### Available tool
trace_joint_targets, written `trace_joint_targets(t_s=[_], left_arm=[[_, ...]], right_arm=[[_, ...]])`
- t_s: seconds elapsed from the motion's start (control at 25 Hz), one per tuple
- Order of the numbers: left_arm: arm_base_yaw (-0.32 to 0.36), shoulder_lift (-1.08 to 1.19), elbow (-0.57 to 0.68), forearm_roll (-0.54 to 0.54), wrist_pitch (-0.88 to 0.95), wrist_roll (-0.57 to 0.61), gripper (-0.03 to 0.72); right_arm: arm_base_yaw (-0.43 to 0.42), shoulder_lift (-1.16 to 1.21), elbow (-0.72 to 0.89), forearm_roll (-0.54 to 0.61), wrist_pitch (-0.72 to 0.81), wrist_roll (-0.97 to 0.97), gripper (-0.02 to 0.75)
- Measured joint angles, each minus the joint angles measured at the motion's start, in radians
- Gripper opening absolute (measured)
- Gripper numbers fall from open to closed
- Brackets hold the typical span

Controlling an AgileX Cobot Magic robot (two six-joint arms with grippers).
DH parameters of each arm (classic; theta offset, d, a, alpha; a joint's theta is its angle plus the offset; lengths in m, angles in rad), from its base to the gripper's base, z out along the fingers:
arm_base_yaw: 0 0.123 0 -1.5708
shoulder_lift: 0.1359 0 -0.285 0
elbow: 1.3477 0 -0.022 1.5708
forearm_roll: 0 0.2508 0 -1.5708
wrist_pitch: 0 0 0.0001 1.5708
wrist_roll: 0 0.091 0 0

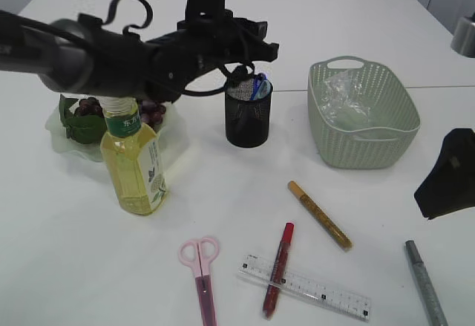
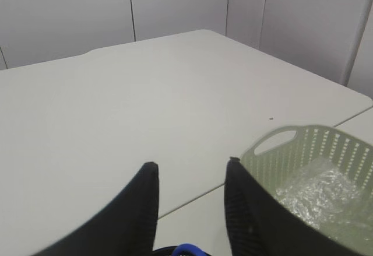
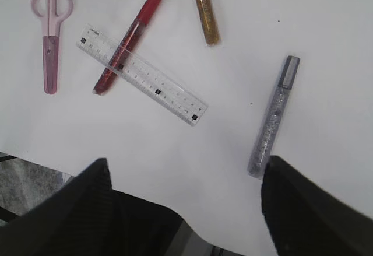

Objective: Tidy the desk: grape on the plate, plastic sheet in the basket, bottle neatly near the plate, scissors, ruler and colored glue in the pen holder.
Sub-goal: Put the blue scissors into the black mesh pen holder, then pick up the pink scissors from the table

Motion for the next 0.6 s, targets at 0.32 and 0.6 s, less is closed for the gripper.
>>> trace_joint_targets(t_s=[0.32, 0.6], left_arm=[[0.000, -0.245, 0.000, 0.002, 0.461, 0.000, 0.230], [0.000, -0.481, 0.000, 0.066, 0.940, 0.000, 0.223]], right_arm=[[0.000, 0.000, 0.000, 0.027, -0.013, 0.000, 0.582], [0.000, 0.000, 0.000, 0.153, -0.016, 0.027, 0.583]])
